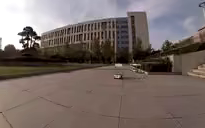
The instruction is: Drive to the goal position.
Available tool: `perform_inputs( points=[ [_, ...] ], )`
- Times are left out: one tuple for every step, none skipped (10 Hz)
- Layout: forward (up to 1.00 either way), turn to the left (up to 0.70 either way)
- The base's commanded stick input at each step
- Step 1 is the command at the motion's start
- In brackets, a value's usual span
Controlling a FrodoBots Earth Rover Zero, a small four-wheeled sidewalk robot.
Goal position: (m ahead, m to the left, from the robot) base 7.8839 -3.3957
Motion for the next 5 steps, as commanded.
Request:
perform_inputs(
  points=[
    [0.7,0.0],
    [0.7,0.0],
    [0.7,0.0],
    [0.7,0.0],
    [0.7,0.0]
  ],
)
